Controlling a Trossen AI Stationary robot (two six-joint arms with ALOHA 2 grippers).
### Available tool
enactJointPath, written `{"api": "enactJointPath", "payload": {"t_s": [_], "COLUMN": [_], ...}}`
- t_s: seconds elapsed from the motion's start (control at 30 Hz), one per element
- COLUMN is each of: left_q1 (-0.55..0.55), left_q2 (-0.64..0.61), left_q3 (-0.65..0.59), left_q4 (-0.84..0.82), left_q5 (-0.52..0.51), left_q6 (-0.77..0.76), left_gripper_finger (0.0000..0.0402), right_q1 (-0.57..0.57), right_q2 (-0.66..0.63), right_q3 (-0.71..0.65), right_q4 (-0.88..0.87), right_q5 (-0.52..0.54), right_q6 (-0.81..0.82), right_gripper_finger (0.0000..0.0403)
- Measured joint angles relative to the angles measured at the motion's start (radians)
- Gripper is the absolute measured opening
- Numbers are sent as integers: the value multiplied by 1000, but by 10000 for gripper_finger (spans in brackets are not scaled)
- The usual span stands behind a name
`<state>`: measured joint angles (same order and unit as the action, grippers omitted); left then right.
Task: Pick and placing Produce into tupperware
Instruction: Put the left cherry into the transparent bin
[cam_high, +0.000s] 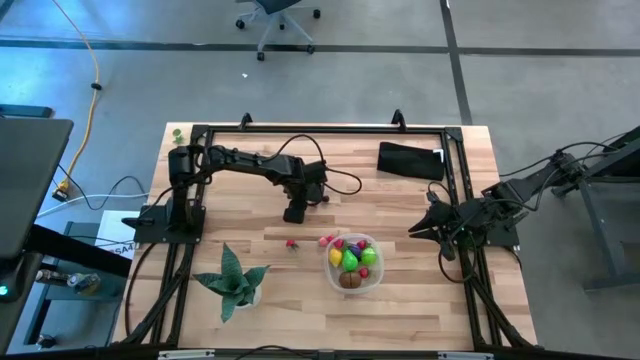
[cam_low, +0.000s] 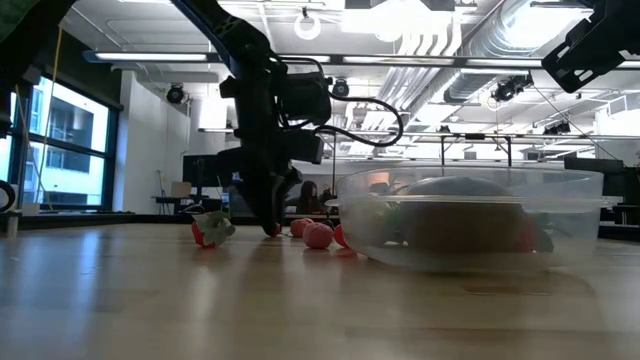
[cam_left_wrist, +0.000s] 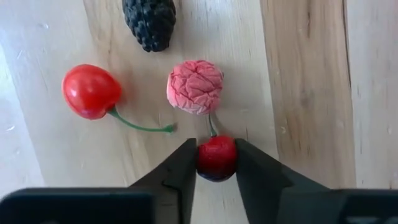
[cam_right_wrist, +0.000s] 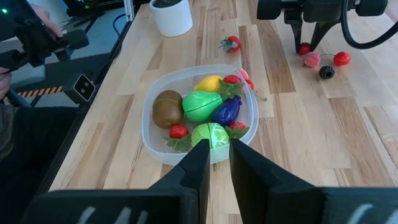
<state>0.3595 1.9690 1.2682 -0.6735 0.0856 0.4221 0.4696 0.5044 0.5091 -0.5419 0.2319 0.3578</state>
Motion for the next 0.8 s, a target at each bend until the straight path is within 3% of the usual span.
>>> {"api": "enactJointPath", "payload": {"t_s": [0.17, 0.43, 0.8], "left_q1": [0, 0, -62], "left_q2": [0, -10, -187], "left_q3": [0, 0, 0], "left_q4": [0, -28, 21], "left_q5": [0, 3, 8], "left_q6": [0, -7, -36], "left_gripper_finger": [55, 82, 55], "right_q1": [0, 0, 0], "right_q2": [0, 0, 0], "right_q3": [0, 0, 0], "right_q4": [0, 0, 0], "right_q5": [0, 0, 0], "right_q6": [0, 0, 0], "right_gripper_finger": [51, 51, 51]}}
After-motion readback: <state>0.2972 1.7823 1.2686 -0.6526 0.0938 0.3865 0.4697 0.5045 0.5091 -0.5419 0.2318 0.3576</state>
